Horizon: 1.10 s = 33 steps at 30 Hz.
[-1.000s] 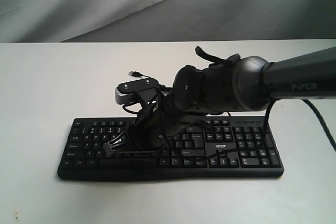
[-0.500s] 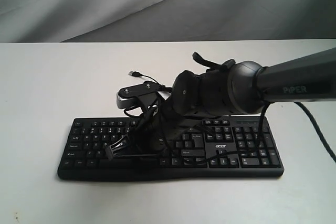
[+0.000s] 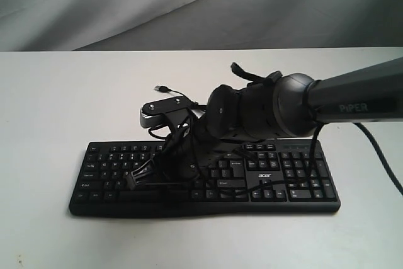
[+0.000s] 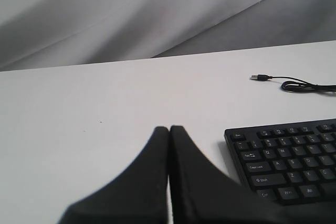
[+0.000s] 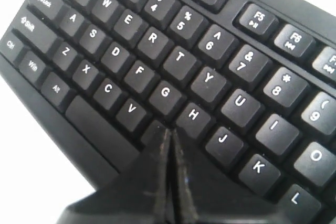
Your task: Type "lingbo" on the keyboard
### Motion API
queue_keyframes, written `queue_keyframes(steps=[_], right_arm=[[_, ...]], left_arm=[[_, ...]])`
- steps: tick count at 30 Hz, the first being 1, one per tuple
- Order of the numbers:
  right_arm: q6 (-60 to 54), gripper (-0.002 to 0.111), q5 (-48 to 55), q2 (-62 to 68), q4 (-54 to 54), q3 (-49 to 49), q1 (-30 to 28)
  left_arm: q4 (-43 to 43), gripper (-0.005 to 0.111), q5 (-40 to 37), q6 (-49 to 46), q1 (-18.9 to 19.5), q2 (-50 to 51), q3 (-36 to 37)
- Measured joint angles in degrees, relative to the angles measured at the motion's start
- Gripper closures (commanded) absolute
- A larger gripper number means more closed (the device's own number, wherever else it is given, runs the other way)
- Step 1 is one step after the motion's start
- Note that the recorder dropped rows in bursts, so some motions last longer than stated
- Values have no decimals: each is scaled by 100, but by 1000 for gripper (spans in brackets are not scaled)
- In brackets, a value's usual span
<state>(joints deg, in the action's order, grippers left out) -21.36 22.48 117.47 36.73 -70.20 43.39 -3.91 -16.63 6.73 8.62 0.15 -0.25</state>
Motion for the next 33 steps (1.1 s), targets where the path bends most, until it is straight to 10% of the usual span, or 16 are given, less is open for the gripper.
queue_keyframes(steps=[33], right_arm=[[-661,108,40,96,561,-555,0]], left_arm=[[0,106,0,0,0,0,0]])
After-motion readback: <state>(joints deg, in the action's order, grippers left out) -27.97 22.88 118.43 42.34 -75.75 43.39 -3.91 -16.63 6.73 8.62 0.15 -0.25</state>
